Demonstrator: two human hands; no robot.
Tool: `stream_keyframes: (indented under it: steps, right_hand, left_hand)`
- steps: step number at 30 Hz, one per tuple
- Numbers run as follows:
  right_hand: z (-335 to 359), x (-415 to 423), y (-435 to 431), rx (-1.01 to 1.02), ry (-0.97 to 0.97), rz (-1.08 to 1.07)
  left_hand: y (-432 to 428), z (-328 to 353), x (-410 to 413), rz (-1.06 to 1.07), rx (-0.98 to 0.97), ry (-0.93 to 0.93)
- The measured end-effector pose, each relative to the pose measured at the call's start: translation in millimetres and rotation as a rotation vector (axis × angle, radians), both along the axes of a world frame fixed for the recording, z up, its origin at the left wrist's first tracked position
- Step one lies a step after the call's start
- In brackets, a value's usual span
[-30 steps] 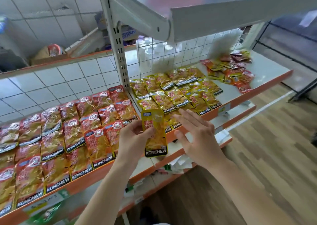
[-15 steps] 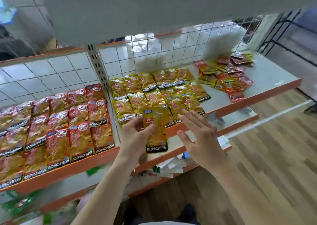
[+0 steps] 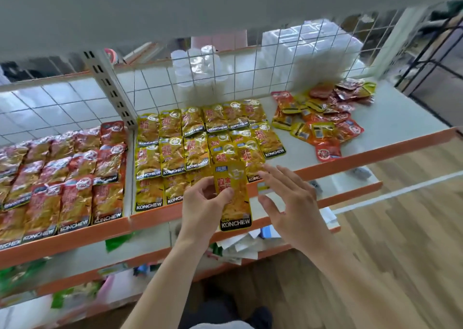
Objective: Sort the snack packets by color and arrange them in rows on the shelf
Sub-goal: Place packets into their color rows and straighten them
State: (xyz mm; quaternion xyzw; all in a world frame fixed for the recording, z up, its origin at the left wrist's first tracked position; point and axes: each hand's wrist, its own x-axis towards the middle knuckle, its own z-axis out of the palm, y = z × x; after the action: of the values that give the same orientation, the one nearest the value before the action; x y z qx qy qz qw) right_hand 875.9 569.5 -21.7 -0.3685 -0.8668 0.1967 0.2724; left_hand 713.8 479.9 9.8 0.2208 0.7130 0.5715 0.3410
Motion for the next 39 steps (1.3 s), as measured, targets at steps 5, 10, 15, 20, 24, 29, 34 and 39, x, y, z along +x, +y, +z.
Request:
stream_keyframes:
  steps: [5, 10, 15, 20, 24, 29, 34, 39]
  right_hand:
    - [2.1, 3.7, 18.1, 0.038, -0.062, 0.000]
    - [-0.8, 7.9, 49.6, 0.060, -0.107, -0.025]
    - [-7.8, 5.5, 74.2, 0.035, -0.153, -0.055]
    - [-11.9, 11.0, 98.1, -0.034, -0.118, -0.037]
    - [-12.8, 17.6, 132.2, -0.040, -0.093, 0.008]
    - [-14.7, 30.5, 165.0, -0.057, -0.109, 0.117]
    - [-23.8, 24.9, 186.3, -0.049, -0.142, 0.248]
    - [-30.5, 12.3, 188.9, -0.055, -0.166, 0.338]
  left_hand:
    - [30.6, -4.4, 3.5, -0.035, 0.070, -0.063]
    - [63.3, -11.7, -2.8, -0.036, 0.095, -0.088]
    - [93.1, -18.3, -6.2, -0.052, 0.110, -0.012]
    - [125.3, -33.7, 6.1, -0.026, 0.067, 0.112]
    - [151.1, -39.1, 24.8, -0.032, 0.061, 0.260]
    - [173.5, -44.9, 52.0, -0.014, 0.019, 0.504]
    - [184.0, -60.2, 63.1, 0.043, -0.107, 0.907]
    - [173.9, -68.6, 63.9, 0.173, -0.299, 1.123]
